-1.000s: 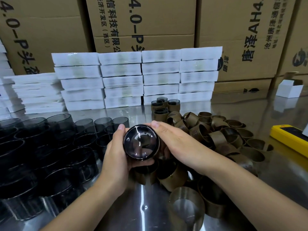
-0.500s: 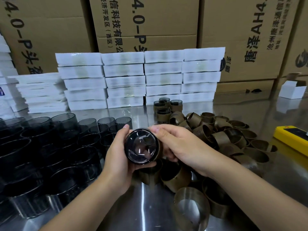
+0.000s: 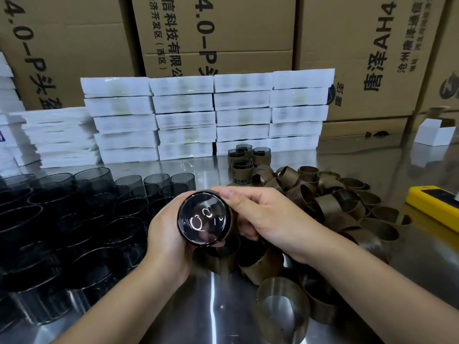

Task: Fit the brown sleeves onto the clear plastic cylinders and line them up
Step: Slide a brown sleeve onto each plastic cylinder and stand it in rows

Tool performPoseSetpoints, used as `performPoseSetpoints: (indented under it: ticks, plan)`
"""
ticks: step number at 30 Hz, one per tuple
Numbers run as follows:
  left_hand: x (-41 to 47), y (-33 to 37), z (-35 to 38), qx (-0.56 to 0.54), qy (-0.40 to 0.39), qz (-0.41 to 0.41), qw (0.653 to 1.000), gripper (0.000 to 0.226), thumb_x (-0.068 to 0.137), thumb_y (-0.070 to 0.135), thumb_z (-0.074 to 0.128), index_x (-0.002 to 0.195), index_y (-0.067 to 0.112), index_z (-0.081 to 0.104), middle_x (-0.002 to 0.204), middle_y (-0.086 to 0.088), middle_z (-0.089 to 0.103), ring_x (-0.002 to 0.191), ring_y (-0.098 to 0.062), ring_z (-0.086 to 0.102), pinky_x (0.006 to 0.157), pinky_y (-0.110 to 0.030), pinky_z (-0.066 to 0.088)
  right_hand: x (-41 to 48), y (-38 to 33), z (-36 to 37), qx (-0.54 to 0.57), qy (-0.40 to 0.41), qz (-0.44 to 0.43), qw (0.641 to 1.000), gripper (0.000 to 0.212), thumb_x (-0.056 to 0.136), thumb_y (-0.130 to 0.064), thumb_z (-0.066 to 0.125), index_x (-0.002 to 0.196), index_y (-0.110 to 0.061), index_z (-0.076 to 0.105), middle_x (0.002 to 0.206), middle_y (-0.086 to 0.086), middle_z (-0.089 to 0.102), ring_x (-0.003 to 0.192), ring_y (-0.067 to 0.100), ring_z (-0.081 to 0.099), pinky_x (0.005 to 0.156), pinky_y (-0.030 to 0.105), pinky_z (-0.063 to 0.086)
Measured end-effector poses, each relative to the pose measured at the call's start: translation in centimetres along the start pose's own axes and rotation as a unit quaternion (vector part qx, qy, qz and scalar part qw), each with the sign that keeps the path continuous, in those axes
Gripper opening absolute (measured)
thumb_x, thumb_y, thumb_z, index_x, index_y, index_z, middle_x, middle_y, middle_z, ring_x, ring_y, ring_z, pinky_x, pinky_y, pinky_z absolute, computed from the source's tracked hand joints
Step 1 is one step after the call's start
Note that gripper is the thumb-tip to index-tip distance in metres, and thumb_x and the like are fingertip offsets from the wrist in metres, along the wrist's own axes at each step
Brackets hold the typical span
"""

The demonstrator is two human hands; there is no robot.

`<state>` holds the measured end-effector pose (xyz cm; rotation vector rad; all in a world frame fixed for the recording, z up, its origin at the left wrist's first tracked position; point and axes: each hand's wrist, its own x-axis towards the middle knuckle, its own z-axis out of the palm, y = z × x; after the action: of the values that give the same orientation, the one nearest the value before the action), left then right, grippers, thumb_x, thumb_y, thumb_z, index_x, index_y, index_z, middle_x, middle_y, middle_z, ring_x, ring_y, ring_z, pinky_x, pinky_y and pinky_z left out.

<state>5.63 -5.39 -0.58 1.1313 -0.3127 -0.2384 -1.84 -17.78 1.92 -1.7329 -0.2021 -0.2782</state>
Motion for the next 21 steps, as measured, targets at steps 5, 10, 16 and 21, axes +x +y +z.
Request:
performPoseSetpoints:
  ticks: [5,10,16,21]
  plan:
    - [-0.1,-0.2,0.0,-0.043,0.028,-0.006,0.999,0.038,0.091,0.025,0.051,0.064,0.015,0.076,0.066,-0.011,0.07,0.051,-0.023,0.064,0.045,-0.031,0.052,0.1,0.3,0.0,0.041,-0.006,0.011,0.999,0.033,0.073,-0.05,0.058,0.1,-0.037,0.072,0.063,0.011,0.029,0.054,0.014,0.025,0.05,0.025,0.02]
    - [0.9,-1.0,0.7,0.028,0.031,0.135,0.99,0.039,0.099,0.016,0.043,0.082,0.032,0.074,0.081,0.005,0.074,0.073,-0.008,0.069,0.059,-0.019,0.052,0.8,-1.3,-2.0,0.014,-0.017,-0.002,1.0,0.038,0.066,-0.035,0.07,0.105,-0.034,0.069,0.071,-0.008,0.064,0.058,0.006,0.052,0.051,0.017,0.036]
    - [1.0,-2.5,0.4,0.325,-0.047,0.249,0.911,0.028,0.081,0.032,0.05,0.107,0.04,0.056,0.098,0.02,0.062,0.09,-0.001,0.058,0.085,-0.034,0.048,5.9,-3.3,-5.8,-0.149,0.165,-0.024,0.975,0.034,0.08,-0.009,0.072,0.109,-0.023,0.063,0.083,-0.002,0.058,0.052,-0.003,0.053,0.049,0.01,0.041]
    - [0.7,-2.7,0.4,0.477,-0.107,0.295,0.821,0.026,0.081,0.038,0.047,0.099,0.034,0.064,0.092,0.026,0.056,0.099,0.001,0.048,0.091,-0.027,0.037,10.8,-1.9,-7.1,-0.247,0.156,0.053,0.955,0.03,0.089,0.006,0.053,0.115,-0.009,0.057,0.077,0.001,0.053,0.055,0.012,0.05,0.048,0.015,0.044]
